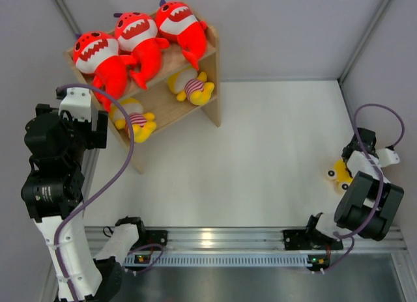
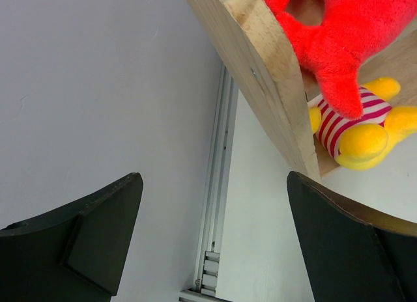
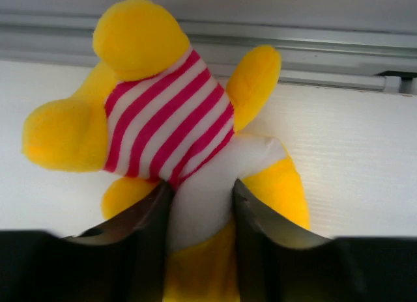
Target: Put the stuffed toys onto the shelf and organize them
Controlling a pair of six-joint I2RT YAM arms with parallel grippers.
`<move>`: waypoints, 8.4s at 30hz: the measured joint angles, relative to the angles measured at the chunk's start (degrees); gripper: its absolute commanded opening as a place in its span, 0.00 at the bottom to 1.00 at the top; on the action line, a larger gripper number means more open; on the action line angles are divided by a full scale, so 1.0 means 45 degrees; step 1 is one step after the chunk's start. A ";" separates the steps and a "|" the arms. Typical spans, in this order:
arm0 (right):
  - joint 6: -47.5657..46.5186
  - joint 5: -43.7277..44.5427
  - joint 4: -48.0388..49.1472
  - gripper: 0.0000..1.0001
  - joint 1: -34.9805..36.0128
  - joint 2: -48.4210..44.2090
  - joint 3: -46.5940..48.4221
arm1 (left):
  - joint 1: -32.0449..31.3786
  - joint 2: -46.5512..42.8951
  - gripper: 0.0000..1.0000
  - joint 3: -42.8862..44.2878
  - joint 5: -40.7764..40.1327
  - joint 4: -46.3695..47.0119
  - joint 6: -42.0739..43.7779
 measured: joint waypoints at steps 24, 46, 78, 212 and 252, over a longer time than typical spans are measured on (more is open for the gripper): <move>0.2380 -0.2093 0.2025 0.00 0.9729 -0.6620 0.2778 | -0.0044 0.2550 0.75 0.1705 0.8733 -0.1375 0.0112; 0.3439 0.0797 0.2268 0.00 1.4858 -0.4022 0.4260 | -1.1064 0.5581 0.94 0.1846 0.3483 -0.1137 0.0471; 0.4269 -0.0461 0.3570 0.04 1.6048 -0.3721 0.3453 | -1.3274 0.8888 0.00 0.0782 0.0437 0.3327 0.0170; 0.6271 -0.3973 0.6868 0.00 1.7597 0.2458 0.6513 | -0.7907 -0.1117 0.99 0.1341 0.0019 0.1005 0.1486; 0.8325 -0.3152 0.6363 0.66 1.7952 0.6858 1.0666 | -0.7912 -0.1535 0.99 0.0903 0.0282 0.1005 0.1545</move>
